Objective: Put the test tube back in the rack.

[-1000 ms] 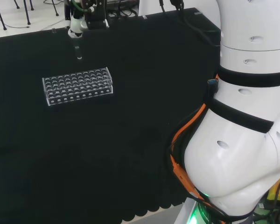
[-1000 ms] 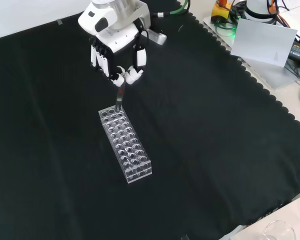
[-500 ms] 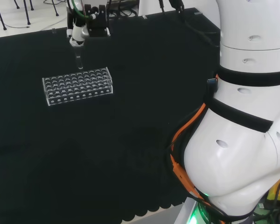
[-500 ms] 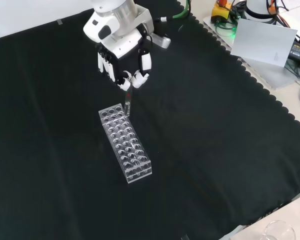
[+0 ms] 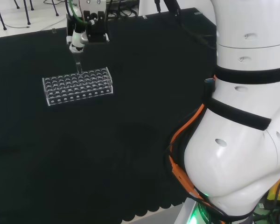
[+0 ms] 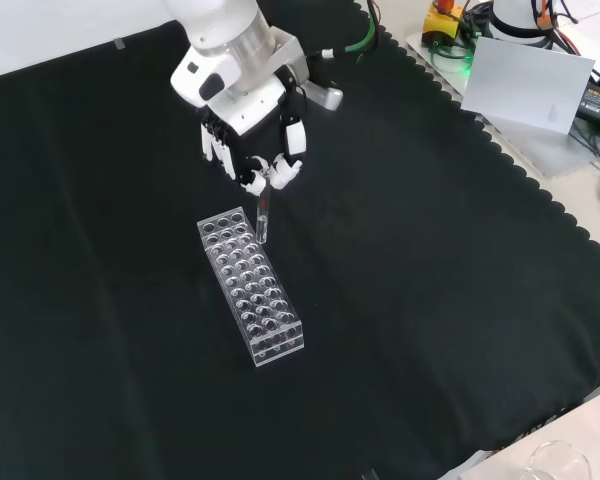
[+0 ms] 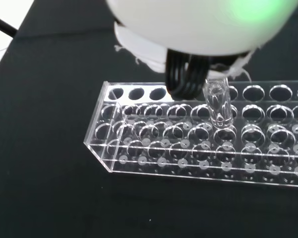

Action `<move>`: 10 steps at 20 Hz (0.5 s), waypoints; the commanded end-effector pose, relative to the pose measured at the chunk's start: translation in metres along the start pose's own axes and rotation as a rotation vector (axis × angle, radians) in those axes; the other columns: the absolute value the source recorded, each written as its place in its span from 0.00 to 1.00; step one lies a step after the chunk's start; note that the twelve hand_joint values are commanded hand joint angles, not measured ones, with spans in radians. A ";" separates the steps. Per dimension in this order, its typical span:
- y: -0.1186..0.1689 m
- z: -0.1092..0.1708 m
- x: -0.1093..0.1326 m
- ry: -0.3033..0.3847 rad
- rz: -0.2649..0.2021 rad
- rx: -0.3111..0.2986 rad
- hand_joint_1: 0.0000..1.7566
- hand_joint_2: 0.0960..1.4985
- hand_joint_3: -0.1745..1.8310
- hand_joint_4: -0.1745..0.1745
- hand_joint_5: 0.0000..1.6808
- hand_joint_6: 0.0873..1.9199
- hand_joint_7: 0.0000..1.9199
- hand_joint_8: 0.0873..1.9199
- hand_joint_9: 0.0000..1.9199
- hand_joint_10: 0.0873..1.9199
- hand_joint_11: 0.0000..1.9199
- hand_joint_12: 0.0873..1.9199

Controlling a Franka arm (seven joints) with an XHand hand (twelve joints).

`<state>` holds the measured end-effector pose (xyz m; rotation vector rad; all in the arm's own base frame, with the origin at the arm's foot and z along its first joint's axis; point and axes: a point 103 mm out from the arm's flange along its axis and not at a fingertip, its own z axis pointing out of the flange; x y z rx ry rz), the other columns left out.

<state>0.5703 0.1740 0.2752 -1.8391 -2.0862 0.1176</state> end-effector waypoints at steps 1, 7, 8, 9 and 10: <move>0.012 0.014 -0.005 -0.008 0.026 0.025 0.83 0.24 0.56 0.00 0.81 0.28 0.77 0.29 0.71 0.26 0.54 0.63; 0.013 0.013 -0.013 0.006 0.030 0.017 0.83 0.24 0.56 0.00 0.81 0.28 0.77 0.29 0.71 0.26 0.54 0.63; 0.013 0.013 -0.014 0.012 0.029 0.014 0.83 0.24 0.56 0.00 0.81 0.28 0.77 0.29 0.71 0.26 0.54 0.63; 0.014 0.013 -0.015 0.009 0.030 0.015 0.83 0.24 0.56 0.00 0.81 0.28 0.77 0.29 0.71 0.26 0.54 0.63; 0.014 0.014 -0.015 0.004 0.031 0.018 0.83 0.24 0.56 0.00 0.81 0.28 0.77 0.29 0.71 0.26 0.54 0.63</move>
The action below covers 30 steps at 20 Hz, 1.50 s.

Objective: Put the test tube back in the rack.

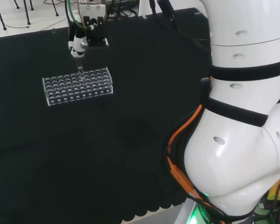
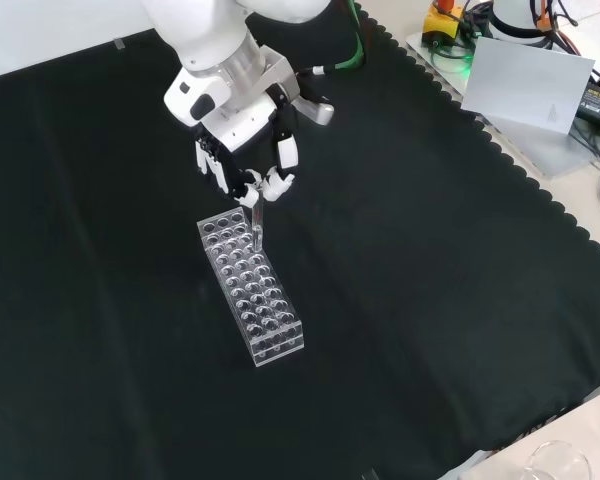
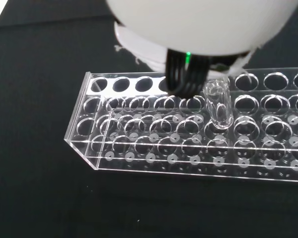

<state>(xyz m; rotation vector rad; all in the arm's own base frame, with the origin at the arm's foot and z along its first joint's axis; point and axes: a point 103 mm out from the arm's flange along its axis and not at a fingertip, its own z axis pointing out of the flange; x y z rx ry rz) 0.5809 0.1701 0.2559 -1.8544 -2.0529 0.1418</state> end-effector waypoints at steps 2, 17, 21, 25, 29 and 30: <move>0.004 0.001 -0.004 -0.006 0.013 0.010 0.83 0.24 0.56 0.00 0.81 0.28 0.77 0.29 0.71 0.26 0.54 0.63; 0.014 0.008 0.004 0.010 -0.008 0.023 0.83 0.24 0.56 0.00 0.81 0.28 0.77 0.29 0.71 0.26 0.54 0.63; 0.016 0.011 0.007 0.023 -0.013 0.030 0.83 0.24 0.56 0.00 0.81 0.28 0.77 0.29 0.71 0.26 0.54 0.63; 0.016 0.014 0.008 0.017 -0.010 0.039 0.83 0.24 0.56 0.00 0.81 0.28 0.77 0.29 0.71 0.26 0.54 0.63; 0.017 0.020 0.006 0.012 0.002 0.037 0.83 0.24 0.56 0.00 0.81 0.28 0.77 0.29 0.71 0.26 0.54 0.63; 0.017 0.021 0.005 0.013 0.006 0.038 0.83 0.24 0.56 0.00 0.81 0.28 0.77 0.29 0.71 0.26 0.54 0.63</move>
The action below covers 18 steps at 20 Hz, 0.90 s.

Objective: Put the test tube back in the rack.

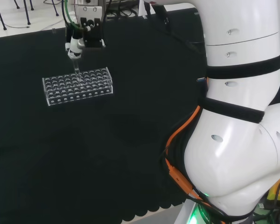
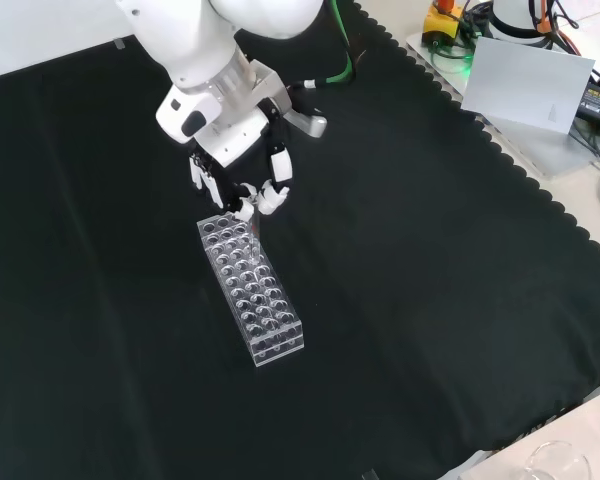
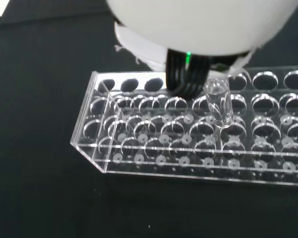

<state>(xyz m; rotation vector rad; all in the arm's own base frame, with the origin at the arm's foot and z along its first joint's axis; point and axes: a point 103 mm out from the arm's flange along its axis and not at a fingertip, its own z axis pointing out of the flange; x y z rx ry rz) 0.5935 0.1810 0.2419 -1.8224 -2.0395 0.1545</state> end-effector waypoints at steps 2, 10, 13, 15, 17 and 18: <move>-0.002 0.009 -0.005 0.008 0.019 0.004 0.83 0.24 0.56 0.00 0.81 0.28 0.77 0.29 0.71 0.26 0.54 0.63; 0.001 0.011 -0.003 -0.010 0.017 0.018 0.83 0.24 0.56 0.00 0.81 0.28 0.77 0.29 0.71 0.26 0.54 0.63; 0.002 0.015 -0.003 -0.014 0.015 0.023 0.83 0.24 0.56 0.00 0.81 0.28 0.77 0.29 0.71 0.26 0.54 0.63; 0.003 0.018 -0.002 -0.019 0.015 0.027 0.83 0.24 0.56 0.00 0.81 0.28 0.77 0.29 0.71 0.26 0.54 0.63; 0.001 0.017 -0.007 -0.008 0.012 0.029 0.83 0.24 0.56 0.00 0.81 0.28 0.77 0.29 0.71 0.26 0.54 0.63; 0.000 0.017 -0.009 -0.010 0.014 0.029 0.83 0.24 0.56 0.00 0.81 0.28 0.77 0.29 0.71 0.26 0.54 0.63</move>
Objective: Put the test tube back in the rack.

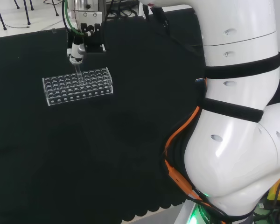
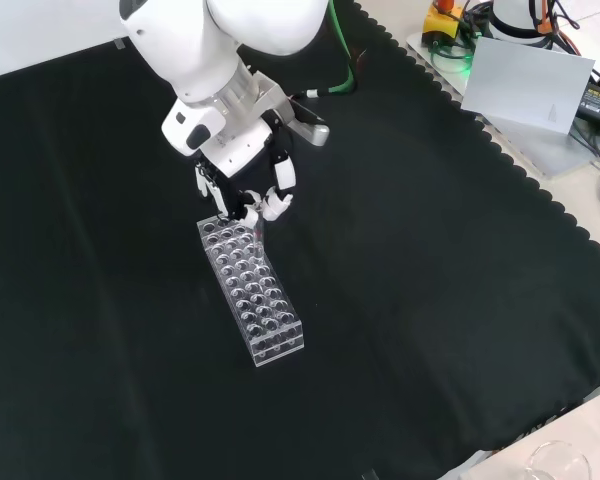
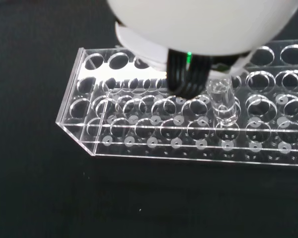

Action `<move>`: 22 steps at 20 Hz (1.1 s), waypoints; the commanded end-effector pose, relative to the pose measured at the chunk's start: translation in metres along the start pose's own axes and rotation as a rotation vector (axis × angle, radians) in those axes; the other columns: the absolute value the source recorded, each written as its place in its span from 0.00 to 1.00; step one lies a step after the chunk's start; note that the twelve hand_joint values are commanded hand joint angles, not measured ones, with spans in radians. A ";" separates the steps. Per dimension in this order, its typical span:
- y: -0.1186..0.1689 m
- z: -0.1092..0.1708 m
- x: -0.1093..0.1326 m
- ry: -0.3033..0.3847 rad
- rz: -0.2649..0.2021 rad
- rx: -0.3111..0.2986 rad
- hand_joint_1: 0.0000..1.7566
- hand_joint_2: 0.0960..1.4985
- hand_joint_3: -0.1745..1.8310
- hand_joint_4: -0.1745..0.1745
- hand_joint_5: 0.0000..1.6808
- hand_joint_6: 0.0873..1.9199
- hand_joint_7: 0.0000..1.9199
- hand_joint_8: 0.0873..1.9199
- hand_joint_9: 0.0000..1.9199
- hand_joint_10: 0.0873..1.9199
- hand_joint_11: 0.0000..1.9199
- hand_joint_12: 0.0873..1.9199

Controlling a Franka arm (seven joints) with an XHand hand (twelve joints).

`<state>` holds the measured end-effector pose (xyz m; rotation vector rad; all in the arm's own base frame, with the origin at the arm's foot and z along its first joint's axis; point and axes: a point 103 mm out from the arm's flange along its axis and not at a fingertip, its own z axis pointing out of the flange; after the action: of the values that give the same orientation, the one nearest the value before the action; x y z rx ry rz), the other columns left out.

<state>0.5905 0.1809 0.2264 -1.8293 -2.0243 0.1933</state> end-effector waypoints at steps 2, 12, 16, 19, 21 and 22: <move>-0.002 0.003 -0.006 -0.001 0.001 0.009 0.83 0.24 0.56 0.00 0.81 0.28 0.77 0.29 0.71 0.26 0.54 0.63; 0.002 0.010 -0.010 0.003 0.011 0.024 0.83 0.24 0.56 0.00 0.81 0.28 0.77 0.30 0.71 0.26 0.54 0.63; 0.003 0.012 -0.013 0.005 0.012 0.029 0.83 0.24 0.56 0.00 0.81 0.28 0.77 0.30 0.71 0.26 0.54 0.63; 0.005 0.014 -0.014 0.005 0.014 0.034 0.83 0.24 0.56 0.00 0.81 0.28 0.77 0.30 0.71 0.26 0.54 0.63; 0.005 0.014 -0.014 0.005 0.014 0.037 0.83 0.24 0.56 0.00 0.81 0.28 0.77 0.30 0.71 0.26 0.54 0.63; 0.006 0.015 -0.014 0.002 0.017 0.040 0.83 0.24 0.56 0.00 0.81 0.28 0.77 0.30 0.71 0.26 0.54 0.63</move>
<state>0.5906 0.1709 0.2102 -1.8225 -1.9951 0.2233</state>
